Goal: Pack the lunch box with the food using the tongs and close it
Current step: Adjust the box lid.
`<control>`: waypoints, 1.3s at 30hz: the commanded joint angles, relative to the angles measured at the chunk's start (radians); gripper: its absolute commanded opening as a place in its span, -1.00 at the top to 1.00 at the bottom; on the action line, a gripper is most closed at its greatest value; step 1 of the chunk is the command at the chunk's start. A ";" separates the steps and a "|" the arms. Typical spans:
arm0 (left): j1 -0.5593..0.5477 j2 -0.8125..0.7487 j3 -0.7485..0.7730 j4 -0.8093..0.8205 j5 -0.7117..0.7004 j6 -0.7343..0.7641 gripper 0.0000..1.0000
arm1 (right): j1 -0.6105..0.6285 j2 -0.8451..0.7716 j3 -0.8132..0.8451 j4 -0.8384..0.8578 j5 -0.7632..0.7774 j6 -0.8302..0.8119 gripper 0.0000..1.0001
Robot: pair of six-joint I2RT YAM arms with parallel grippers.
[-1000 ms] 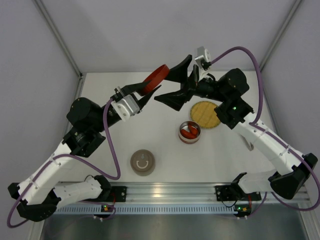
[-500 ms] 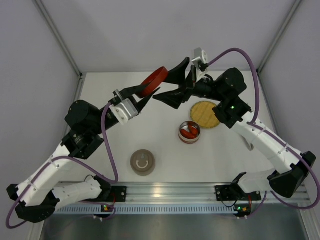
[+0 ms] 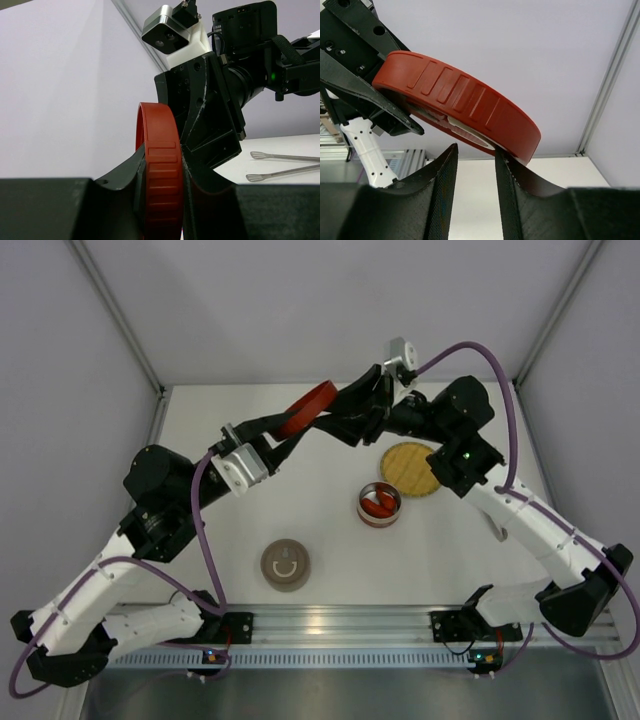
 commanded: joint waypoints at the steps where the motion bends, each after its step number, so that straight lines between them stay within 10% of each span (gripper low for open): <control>1: 0.008 0.011 -0.013 0.058 -0.040 0.022 1.00 | 0.034 -0.057 0.037 0.021 -0.110 -0.006 0.33; 16: 0.008 0.021 -0.013 0.067 -0.044 0.025 1.00 | 0.034 -0.093 0.012 0.007 -0.141 -0.014 0.35; 25: 0.008 0.021 -0.002 0.075 -0.046 0.028 1.00 | 0.032 -0.090 0.009 -0.096 -0.030 0.000 -0.19; 39: 0.008 0.001 -0.005 0.068 -0.024 0.002 1.00 | 0.023 -0.032 0.033 -0.027 0.034 0.112 0.18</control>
